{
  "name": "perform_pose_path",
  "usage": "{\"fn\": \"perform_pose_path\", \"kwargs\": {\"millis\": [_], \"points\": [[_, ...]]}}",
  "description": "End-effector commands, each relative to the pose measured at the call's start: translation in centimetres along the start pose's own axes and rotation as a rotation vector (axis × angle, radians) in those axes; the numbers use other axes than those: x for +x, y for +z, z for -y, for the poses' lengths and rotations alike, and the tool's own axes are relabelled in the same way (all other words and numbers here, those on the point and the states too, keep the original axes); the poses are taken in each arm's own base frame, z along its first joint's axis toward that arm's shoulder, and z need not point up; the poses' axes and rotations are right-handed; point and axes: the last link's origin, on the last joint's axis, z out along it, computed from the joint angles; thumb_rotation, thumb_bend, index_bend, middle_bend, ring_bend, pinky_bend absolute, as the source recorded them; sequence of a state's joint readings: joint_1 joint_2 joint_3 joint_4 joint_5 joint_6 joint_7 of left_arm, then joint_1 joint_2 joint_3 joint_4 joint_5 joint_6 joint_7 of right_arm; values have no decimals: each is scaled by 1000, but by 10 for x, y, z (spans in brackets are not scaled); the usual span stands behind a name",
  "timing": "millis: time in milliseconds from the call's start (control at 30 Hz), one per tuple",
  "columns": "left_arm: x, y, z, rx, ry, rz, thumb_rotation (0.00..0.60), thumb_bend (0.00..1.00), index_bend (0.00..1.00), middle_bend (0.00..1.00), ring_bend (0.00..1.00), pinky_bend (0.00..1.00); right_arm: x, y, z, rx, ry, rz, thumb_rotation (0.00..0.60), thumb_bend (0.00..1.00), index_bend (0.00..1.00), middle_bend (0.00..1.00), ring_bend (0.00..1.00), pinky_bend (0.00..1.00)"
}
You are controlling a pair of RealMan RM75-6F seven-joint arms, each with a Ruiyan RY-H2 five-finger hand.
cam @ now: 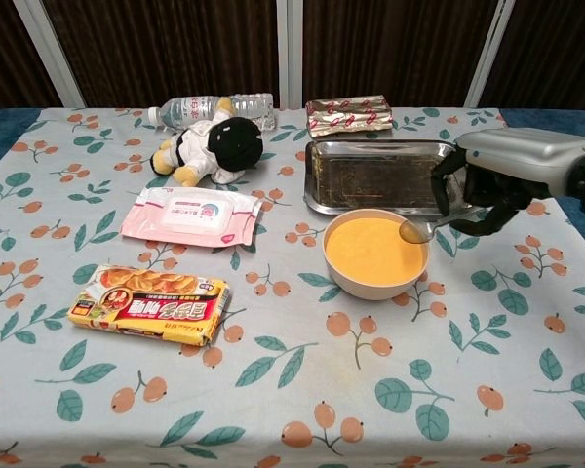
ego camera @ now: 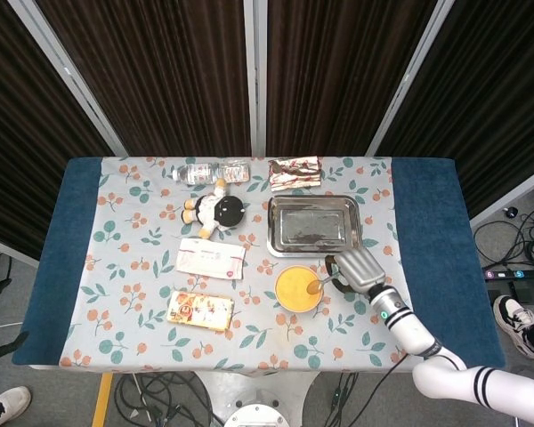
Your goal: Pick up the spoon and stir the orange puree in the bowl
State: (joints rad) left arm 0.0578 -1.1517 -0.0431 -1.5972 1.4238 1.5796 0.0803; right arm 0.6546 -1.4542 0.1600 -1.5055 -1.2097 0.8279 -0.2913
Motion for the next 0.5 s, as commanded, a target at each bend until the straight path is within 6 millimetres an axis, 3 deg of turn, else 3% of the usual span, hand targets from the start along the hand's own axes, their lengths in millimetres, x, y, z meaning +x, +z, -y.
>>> {"fn": "perform_pose_path", "kwargs": {"millis": [33, 333, 500], "points": [[0, -1, 2, 5, 0, 1, 600, 60, 229, 122, 102, 134, 3, 12, 15, 23, -6, -1, 600, 355, 583, 989, 1000, 1000], [-3, -4, 7, 19, -8, 6, 600, 60, 228, 122, 102, 134, 7, 26, 38, 48, -61, 20, 600, 354, 579, 989, 1000, 1000], [-4, -6, 9, 25, -12, 6, 600, 60, 228, 122, 102, 134, 6, 25, 43, 54, -65, 30, 600, 320, 476, 989, 1000, 1000]]}}
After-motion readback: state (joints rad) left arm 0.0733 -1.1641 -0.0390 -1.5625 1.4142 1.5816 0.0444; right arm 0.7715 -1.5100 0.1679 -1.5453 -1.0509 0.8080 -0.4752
